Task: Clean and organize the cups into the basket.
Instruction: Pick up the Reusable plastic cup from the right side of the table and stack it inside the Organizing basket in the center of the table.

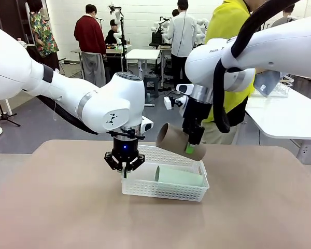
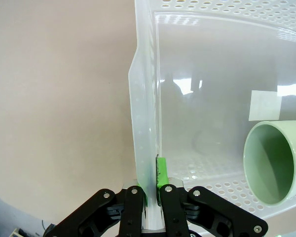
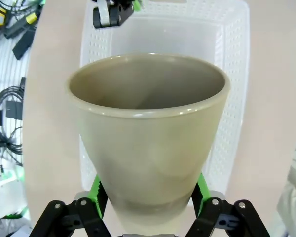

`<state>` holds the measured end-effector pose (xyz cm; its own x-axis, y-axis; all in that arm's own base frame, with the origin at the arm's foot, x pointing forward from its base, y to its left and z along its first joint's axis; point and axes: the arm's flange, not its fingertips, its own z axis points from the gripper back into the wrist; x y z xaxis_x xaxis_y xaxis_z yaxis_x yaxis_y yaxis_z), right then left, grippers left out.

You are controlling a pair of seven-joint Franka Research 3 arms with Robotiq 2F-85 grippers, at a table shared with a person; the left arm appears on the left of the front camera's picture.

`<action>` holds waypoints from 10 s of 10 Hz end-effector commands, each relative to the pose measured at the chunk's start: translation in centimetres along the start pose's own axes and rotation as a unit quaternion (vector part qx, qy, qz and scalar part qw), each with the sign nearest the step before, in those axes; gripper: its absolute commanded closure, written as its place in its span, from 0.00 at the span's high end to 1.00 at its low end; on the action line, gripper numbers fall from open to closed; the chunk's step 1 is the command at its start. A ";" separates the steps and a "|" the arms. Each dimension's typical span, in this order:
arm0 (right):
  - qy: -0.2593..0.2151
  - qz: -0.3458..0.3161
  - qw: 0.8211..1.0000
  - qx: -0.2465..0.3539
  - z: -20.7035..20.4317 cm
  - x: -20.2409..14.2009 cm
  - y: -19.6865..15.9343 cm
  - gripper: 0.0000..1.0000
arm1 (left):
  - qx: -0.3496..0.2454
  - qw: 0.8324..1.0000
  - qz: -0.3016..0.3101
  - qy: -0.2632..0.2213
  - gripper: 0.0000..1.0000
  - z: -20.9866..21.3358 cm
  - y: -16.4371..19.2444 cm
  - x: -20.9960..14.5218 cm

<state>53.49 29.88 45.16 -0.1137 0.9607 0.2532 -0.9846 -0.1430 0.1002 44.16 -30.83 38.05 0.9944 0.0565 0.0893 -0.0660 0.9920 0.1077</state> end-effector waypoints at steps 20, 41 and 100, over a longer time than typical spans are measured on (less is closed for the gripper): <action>-0.021 -0.031 0.999 -0.011 -8.0 -2.8 -4.1 0.81 | 0.000 1.000 0.001 -0.001 0.00 0.0 0.1 0.0; -0.509 -0.005 0.847 -0.154 2.4 -43.4 22.8 1.00 | 0.000 1.000 0.001 -0.001 0.00 0.0 0.1 0.0; -0.482 -0.059 0.874 -0.015 -3.9 -31.0 9.7 0.00 | 0.000 1.000 0.001 -0.001 0.00 0.0 0.1 0.0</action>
<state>49.79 -1.21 29.38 0.1235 0.3324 0.9350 -0.9801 -0.1066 0.1673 44.18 -30.84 38.03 0.9944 0.0566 0.0889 -0.0661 0.9920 0.1076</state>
